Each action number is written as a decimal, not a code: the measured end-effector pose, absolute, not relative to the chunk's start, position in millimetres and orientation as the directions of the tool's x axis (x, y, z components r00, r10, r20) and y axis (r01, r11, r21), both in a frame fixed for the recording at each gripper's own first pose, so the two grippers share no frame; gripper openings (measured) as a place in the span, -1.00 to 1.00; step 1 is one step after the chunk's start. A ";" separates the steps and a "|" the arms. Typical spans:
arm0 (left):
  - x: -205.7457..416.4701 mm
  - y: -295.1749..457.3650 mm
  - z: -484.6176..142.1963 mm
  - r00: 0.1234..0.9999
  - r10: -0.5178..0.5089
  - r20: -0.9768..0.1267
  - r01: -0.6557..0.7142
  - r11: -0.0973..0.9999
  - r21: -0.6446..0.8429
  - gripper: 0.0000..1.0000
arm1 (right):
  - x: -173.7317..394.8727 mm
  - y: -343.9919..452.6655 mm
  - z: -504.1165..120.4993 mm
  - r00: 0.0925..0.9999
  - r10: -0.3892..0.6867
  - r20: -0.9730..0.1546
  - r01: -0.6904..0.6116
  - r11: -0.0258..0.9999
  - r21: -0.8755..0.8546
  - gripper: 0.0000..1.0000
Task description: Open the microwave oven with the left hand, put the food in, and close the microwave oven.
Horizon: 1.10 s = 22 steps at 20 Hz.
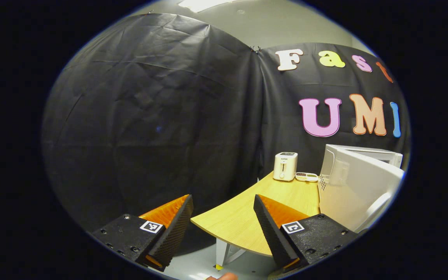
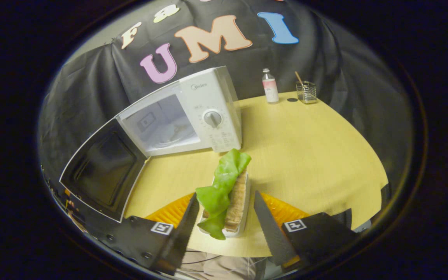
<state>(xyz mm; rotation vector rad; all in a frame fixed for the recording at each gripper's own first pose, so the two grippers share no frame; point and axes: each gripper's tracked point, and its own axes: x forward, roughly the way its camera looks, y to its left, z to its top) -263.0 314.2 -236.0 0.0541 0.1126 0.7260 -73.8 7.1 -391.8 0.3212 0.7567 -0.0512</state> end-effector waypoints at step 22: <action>-265.0 302.0 -224.4 0.763 0.645 -0.053 -0.639 0.763 0.098 0.83 | -26.8 46.0 -272.2 0.971 -0.086 -0.222 0.156 0.934 0.320 -0.38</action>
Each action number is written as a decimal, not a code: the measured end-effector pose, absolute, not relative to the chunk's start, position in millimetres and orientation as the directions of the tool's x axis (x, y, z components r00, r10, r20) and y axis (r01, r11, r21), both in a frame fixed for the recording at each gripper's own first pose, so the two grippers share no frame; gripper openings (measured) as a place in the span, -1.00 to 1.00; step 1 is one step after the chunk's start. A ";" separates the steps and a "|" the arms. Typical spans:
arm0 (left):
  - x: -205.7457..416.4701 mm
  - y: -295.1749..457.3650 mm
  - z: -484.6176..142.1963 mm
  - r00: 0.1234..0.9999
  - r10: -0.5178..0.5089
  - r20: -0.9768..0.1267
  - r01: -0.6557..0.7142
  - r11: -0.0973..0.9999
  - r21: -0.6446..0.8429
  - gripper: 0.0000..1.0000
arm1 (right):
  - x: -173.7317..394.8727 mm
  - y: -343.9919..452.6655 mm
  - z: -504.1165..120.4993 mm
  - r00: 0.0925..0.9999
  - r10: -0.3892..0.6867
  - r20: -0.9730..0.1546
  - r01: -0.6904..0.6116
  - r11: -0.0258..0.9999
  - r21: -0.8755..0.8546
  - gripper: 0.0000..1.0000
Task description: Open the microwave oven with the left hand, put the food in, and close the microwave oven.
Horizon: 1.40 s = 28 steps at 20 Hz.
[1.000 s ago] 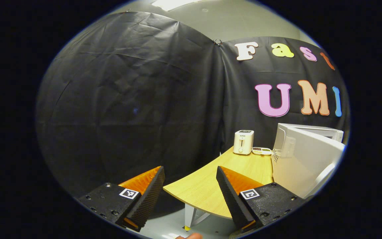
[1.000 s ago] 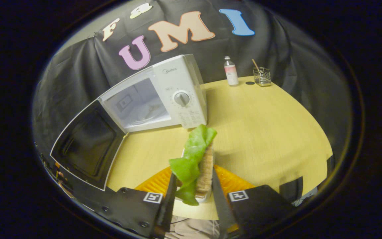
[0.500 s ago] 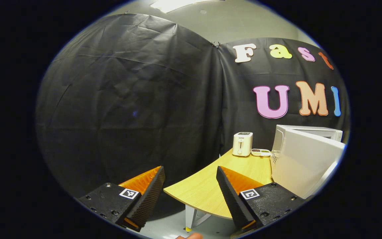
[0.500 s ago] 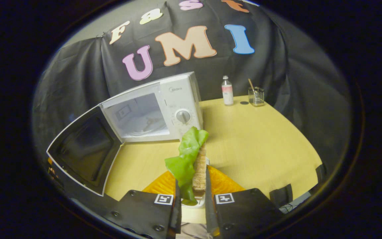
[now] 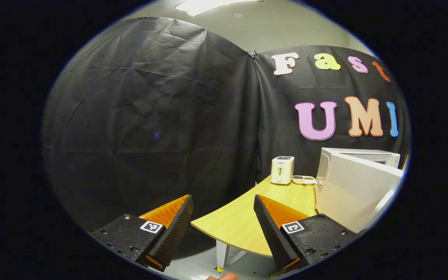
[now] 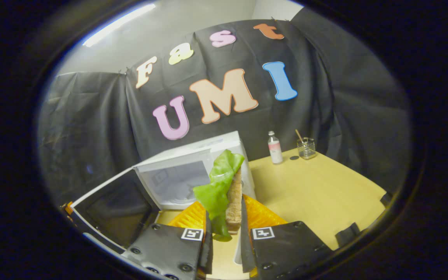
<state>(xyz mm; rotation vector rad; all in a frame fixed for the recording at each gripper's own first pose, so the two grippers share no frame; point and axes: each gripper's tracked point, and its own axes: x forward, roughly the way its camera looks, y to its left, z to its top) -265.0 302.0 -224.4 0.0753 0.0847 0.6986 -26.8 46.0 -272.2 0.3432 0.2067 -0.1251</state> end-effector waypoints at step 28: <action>-267.1 309.4 -224.0 0.759 0.649 -0.051 -0.641 0.759 0.115 0.83 | 203.3 202.8 -397.6 0.979 -0.063 -0.194 0.183 0.689 0.701 -0.46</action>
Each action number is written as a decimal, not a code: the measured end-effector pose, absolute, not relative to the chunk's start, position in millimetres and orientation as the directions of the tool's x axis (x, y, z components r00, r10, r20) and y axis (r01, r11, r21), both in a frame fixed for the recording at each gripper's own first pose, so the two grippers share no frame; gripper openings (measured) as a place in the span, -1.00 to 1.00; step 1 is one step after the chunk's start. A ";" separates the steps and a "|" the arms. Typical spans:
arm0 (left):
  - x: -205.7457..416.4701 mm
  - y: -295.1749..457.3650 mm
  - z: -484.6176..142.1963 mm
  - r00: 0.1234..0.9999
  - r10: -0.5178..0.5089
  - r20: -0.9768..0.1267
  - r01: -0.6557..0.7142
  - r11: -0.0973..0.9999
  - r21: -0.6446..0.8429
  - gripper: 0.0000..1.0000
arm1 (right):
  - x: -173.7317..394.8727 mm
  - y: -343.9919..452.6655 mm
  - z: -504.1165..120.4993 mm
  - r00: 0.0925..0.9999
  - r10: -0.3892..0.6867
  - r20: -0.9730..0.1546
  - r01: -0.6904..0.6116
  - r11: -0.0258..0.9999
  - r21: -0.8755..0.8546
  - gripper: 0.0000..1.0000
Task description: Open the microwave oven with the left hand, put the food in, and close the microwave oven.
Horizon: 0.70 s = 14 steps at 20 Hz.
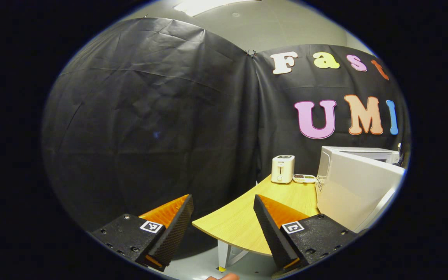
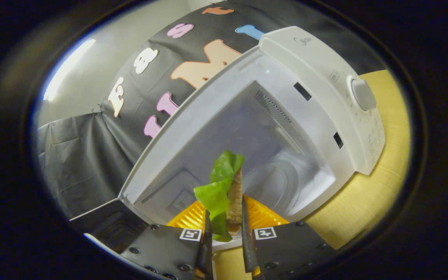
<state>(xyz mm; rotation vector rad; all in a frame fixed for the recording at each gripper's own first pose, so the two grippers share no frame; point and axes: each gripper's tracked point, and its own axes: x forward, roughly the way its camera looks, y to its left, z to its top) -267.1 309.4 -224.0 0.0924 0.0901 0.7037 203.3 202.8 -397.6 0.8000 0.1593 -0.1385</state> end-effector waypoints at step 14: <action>-264.5 305.2 -223.7 0.771 0.635 -0.054 -0.627 0.771 0.112 0.92 | 225.4 161.3 -438.6 0.923 -0.209 -0.323 0.318 0.887 0.334 -0.03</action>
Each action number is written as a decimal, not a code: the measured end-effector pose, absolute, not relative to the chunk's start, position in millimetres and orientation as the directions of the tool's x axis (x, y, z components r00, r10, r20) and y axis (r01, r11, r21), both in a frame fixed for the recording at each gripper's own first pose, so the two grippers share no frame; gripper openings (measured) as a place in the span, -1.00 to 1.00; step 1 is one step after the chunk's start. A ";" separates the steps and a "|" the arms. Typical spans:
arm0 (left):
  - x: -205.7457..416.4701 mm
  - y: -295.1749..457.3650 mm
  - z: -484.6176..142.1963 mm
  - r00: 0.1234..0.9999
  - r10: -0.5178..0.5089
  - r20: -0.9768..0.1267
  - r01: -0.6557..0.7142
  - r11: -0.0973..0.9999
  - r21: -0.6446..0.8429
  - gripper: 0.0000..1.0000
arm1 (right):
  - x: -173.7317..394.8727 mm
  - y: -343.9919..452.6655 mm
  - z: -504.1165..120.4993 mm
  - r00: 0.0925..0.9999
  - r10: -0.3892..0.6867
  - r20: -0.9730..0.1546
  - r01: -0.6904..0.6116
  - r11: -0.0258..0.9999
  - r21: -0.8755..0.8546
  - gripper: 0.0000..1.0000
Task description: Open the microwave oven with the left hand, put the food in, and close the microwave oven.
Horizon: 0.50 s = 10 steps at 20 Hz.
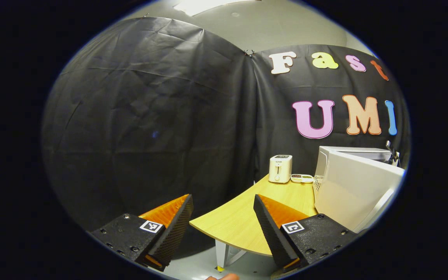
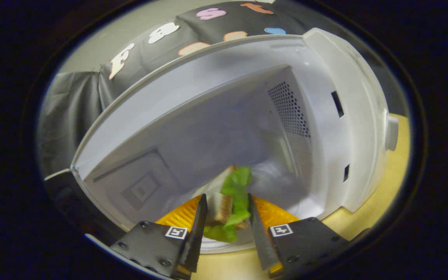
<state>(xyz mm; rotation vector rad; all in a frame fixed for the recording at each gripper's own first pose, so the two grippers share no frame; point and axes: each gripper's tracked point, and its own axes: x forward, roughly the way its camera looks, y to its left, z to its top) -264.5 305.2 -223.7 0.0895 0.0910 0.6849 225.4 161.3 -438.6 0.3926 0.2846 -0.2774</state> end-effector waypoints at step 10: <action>-262.1 295.8 -217.2 0.785 0.618 -0.045 -0.610 0.783 0.118 0.92 | 219.4 151.0 -421.8 0.957 -0.167 -0.238 0.216 0.956 0.199 0.83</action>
